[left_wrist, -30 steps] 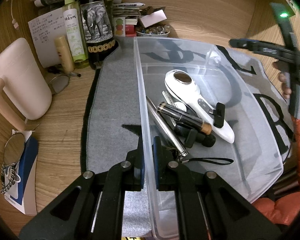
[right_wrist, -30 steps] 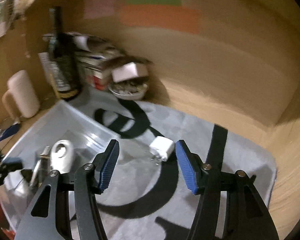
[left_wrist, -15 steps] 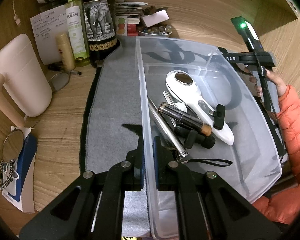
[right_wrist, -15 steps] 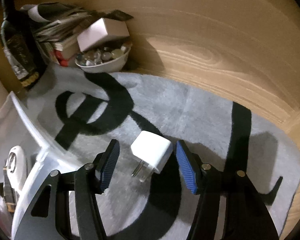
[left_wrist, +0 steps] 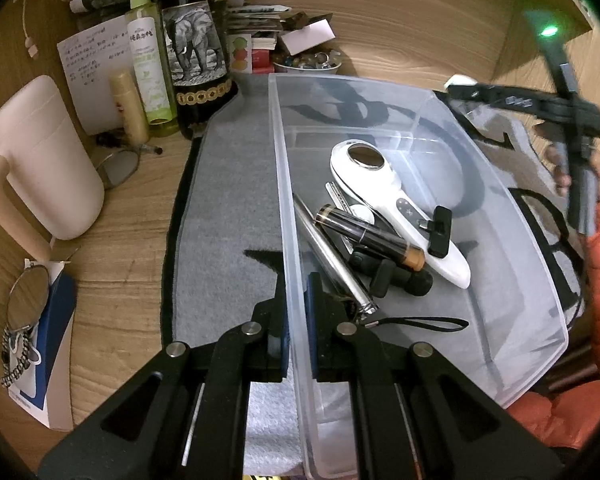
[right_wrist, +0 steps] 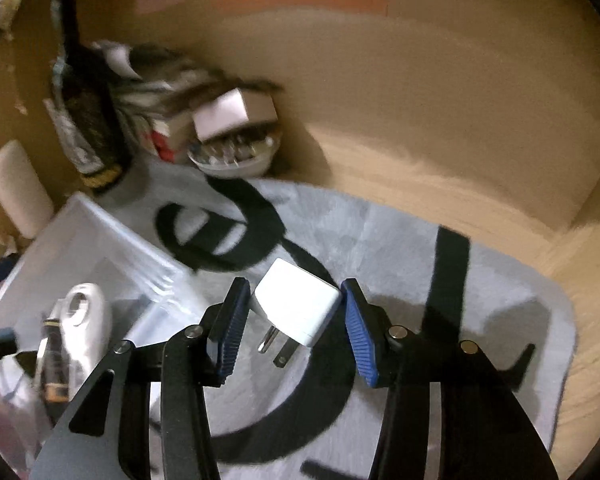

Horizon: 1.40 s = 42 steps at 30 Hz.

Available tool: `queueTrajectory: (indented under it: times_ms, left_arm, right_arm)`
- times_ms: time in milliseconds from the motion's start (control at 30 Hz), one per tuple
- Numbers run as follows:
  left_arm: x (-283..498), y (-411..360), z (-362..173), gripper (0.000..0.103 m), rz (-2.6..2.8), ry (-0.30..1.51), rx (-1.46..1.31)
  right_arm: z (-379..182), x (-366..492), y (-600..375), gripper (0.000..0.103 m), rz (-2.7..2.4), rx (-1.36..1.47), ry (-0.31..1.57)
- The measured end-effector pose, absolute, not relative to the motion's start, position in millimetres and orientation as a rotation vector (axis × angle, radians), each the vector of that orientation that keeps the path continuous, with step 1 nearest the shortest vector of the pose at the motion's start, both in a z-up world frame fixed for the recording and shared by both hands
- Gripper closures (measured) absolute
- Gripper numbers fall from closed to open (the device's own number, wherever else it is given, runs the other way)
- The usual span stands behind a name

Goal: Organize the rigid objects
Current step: 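Grasp the white plug adapter with the right gripper, then carry the white plug into the box and open the right gripper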

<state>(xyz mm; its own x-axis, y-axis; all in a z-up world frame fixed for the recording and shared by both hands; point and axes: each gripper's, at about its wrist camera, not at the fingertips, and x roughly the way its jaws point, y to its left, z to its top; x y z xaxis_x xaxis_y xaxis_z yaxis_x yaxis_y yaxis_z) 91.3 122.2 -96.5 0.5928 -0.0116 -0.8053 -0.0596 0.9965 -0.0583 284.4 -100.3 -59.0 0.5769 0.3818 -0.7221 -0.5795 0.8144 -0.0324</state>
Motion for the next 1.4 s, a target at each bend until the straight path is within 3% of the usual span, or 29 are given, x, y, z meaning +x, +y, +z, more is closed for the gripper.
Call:
queueTrajectory:
  times_ms: [500, 1400]
  left_arm:
    - [90.9, 121.3, -97.0, 0.096, 0.031, 0.935, -0.073]
    - [91.3, 122.4, -96.2, 0.096, 0.026, 0.941, -0.082]
  right_arm:
    - [-4.4, 188.7, -81.7, 0.059, 0.733, -0.297, 0.567]
    - [-76.3, 178.8, 7.5, 0.058, 0.950, -0.465, 0.795]
